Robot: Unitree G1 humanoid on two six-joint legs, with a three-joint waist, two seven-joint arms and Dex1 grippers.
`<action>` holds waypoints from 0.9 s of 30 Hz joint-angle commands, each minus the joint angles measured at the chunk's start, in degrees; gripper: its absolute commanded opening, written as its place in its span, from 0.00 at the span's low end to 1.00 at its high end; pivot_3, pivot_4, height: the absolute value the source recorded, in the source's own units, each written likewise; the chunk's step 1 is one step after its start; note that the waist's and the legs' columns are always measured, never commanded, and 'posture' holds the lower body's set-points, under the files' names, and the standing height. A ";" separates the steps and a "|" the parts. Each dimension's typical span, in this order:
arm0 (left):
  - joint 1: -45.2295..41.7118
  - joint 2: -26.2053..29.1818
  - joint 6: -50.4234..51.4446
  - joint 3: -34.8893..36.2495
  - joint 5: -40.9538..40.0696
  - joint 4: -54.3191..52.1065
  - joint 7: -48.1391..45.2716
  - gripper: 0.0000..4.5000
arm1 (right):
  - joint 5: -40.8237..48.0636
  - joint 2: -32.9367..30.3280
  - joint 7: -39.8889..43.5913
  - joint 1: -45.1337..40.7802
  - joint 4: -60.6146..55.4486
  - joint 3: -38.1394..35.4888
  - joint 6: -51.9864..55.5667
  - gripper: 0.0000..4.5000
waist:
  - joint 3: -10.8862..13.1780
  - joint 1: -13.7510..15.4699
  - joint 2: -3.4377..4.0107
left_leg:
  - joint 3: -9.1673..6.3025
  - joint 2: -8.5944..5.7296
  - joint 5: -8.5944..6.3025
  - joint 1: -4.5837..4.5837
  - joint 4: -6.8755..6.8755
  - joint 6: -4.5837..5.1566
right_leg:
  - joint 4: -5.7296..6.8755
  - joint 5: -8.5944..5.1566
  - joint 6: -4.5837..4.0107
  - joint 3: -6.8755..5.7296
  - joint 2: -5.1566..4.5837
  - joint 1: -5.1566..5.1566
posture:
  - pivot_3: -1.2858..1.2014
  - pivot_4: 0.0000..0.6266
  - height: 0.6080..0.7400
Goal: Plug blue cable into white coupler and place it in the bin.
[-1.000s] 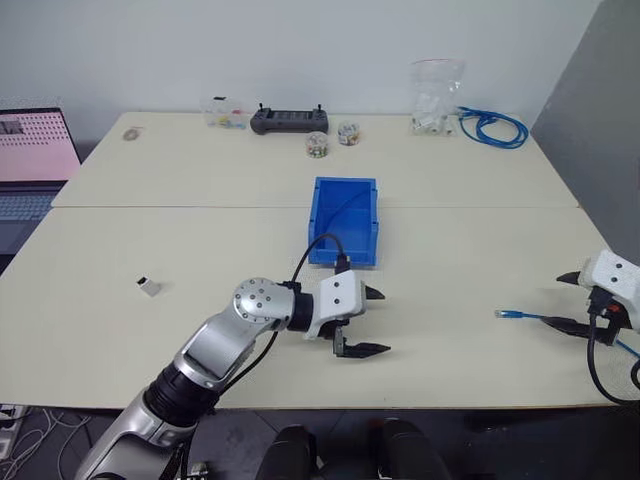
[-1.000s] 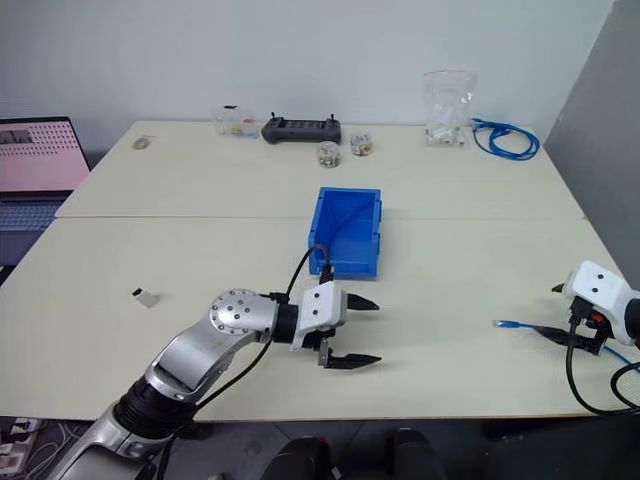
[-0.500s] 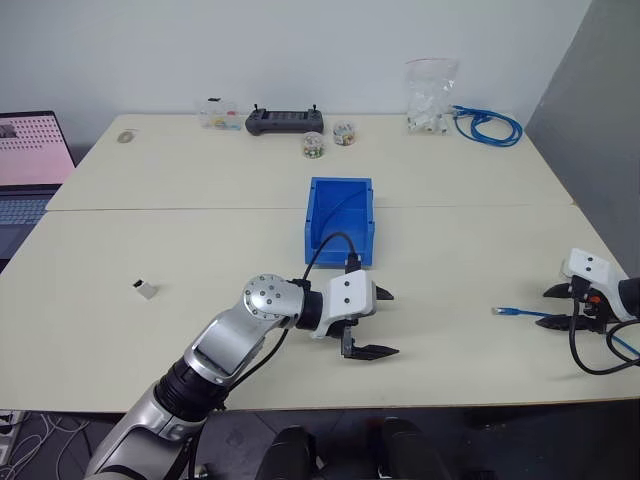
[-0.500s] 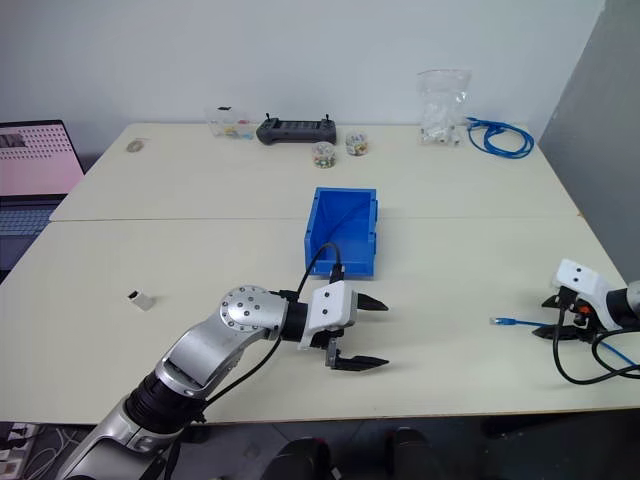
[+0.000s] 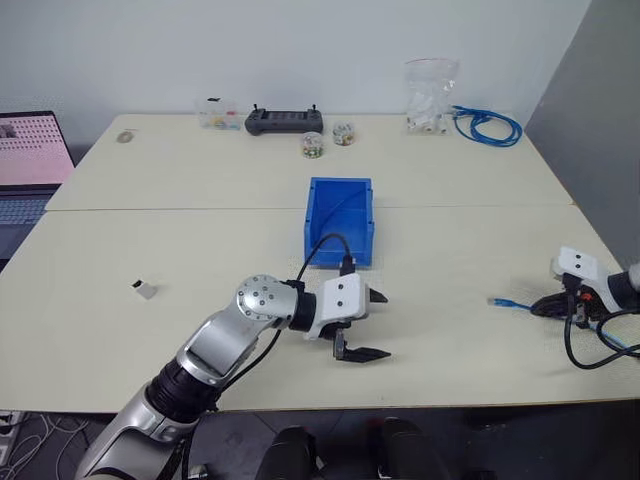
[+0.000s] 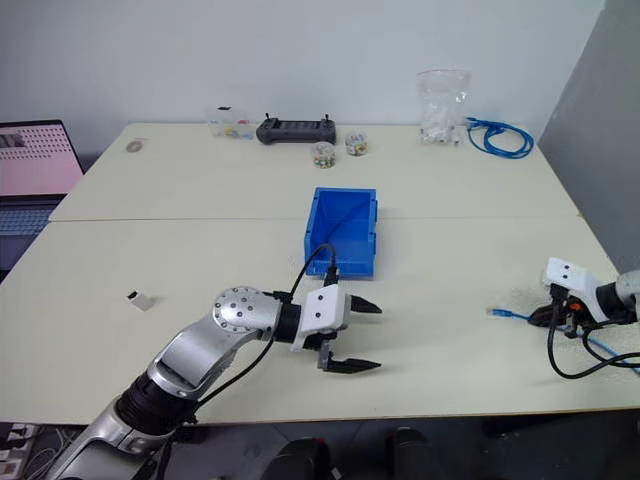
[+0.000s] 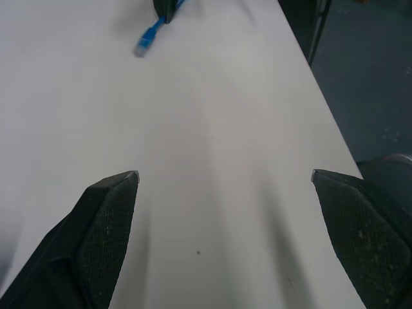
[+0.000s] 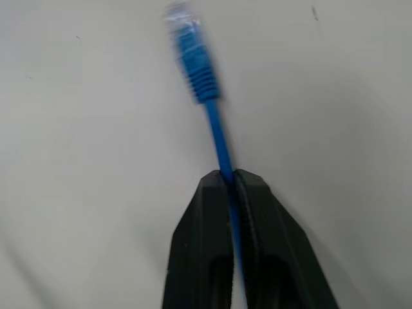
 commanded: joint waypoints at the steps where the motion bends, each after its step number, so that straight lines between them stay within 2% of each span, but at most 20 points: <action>1: 2.38 2.95 -1.88 3.60 0.01 -2.31 -0.43 1.00 | 4.06 0.44 4.94 1.62 -12.25 -0.18 5.12 0.00 | 0.00 -0.14 0.01 | 0.00 0.02 0.00 0.00 0.00 0.00 | 0.01 0.00 0.00 0.01 0.00 0.00 | 0.52 0.24 1.00; 5: 7.41 7.21 -2.53 8.02 -1.24 -3.94 -0.51 1.00 | 7.62 1.62 5.11 4.51 -29.43 1.56 10.54 0.00 | 0.01 -0.12 0.05 | -0.03 0.02 0.00 -0.03 0.00 0.00 | 0.04 -0.02 0.04 0.02 0.00 -0.08 | 0.52 0.24 1.00; 8: 10.35 9.10 -3.14 10.61 -1.62 -4.64 -0.39 1.00 | 8.67 3.67 3.51 4.42 -36.38 3.42 12.94 0.00 | 0.01 0.12 0.05 | -0.07 0.03 0.00 -0.05 -0.01 0.00 | 0.03 -0.10 0.16 -0.02 -0.01 -0.10 | 0.52 0.24 1.00; 12: 17.17 13.38 -3.34 16.21 -2.10 -6.15 -0.14 1.00 | 5.72 13.62 0.67 -0.83 -41.55 12.09 14.75 0.00 | 0.02 -0.16 0.02 | -0.11 0.03 -0.01 -0.08 -0.01 0.00 | -0.01 -0.14 0.24 -0.10 -0.04 -0.10 | 0.52 0.24 1.00; 16: 22.23 17.82 -6.00 19.28 -0.45 -5.79 -0.89 1.00 | 2.02 22.99 -1.12 -7.20 -37.33 18.91 14.71 0.00 | 0.05 0.00 0.06 | -0.17 0.07 0.00 -0.10 -0.02 0.00 | 0.04 -0.14 0.22 -0.17 -0.02 -0.17 | 0.52 0.24 1.00; 21: 27.32 21.90 -9.61 23.55 0.43 -3.15 -1.37 1.00 | -0.27 32.15 -3.37 -14.31 -26.27 22.19 13.98 0.00 | 0.06 0.22 0.04 | -0.17 0.03 0.00 -0.14 -0.03 0.00 | -0.01 0.01 -0.04 -0.19 -0.04 -0.18 | 0.52 0.24 1.00; 24: 29.14 22.35 -11.60 26.21 0.56 -0.73 -0.23 1.00 | -1.35 35.41 -4.02 -17.07 -20.73 22.77 12.71 0.00 | 0.07 0.50 0.05 | -0.21 0.00 -0.01 -0.17 -0.03 0.00 | -0.01 0.03 -0.06 -0.24 -0.08 -0.20 | 0.52 0.24 1.00; 27: 28.77 20.52 -13.38 27.93 0.06 1.36 1.43 1.00 | -1.78 37.91 -4.59 -18.60 -18.16 23.07 13.61 0.00 | 0.07 0.45 0.05 | -0.21 -0.03 -0.01 -0.18 -0.03 0.00 | -0.01 0.03 -0.07 -0.24 -0.11 -0.21 | 0.52 0.24 1.00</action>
